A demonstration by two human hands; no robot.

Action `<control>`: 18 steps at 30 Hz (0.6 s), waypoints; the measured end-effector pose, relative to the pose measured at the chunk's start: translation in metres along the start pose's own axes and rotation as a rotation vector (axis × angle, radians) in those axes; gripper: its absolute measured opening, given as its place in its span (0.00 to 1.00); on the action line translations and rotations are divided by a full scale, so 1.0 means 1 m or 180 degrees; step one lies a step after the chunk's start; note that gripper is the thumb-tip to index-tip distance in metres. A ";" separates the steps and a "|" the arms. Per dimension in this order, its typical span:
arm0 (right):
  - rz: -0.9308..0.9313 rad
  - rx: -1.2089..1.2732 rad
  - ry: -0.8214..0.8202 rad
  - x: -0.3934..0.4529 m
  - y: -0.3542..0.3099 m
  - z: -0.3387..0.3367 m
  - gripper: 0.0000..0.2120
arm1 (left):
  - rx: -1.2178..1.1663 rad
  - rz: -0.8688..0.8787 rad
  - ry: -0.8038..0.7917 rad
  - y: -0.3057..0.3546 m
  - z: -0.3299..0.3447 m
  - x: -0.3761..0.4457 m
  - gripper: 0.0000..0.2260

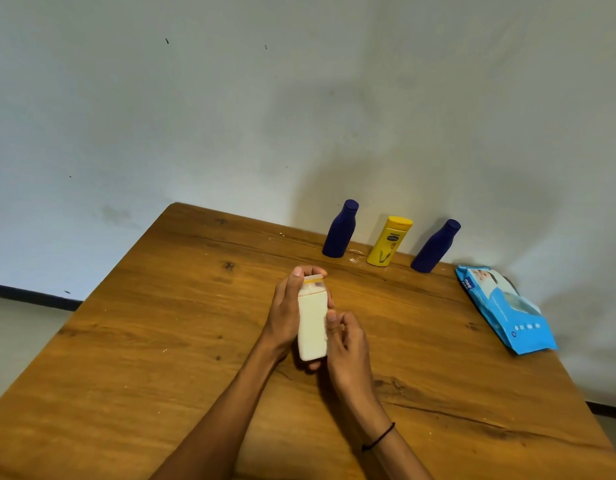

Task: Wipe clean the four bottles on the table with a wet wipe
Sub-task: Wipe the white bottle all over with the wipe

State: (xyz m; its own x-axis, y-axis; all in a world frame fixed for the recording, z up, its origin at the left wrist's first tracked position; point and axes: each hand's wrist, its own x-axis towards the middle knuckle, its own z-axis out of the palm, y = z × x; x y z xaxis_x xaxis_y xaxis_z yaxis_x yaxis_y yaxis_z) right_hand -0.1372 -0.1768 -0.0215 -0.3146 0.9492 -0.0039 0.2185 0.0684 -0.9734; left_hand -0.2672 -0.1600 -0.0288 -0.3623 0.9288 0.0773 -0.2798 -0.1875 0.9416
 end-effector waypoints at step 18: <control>0.0750 0.0963 -0.0357 0.006 0.007 -0.012 0.14 | 0.0231 0.0065 -0.0280 -0.002 -0.003 0.003 0.20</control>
State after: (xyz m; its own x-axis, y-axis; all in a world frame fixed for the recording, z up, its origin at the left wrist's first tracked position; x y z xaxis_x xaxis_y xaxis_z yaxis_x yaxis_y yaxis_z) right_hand -0.1268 -0.1674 -0.0253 -0.3911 0.8875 -0.2438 0.0200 -0.2567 -0.9663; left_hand -0.2699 -0.1582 -0.0310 -0.2870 0.9501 0.1221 -0.2068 -0.1859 0.9606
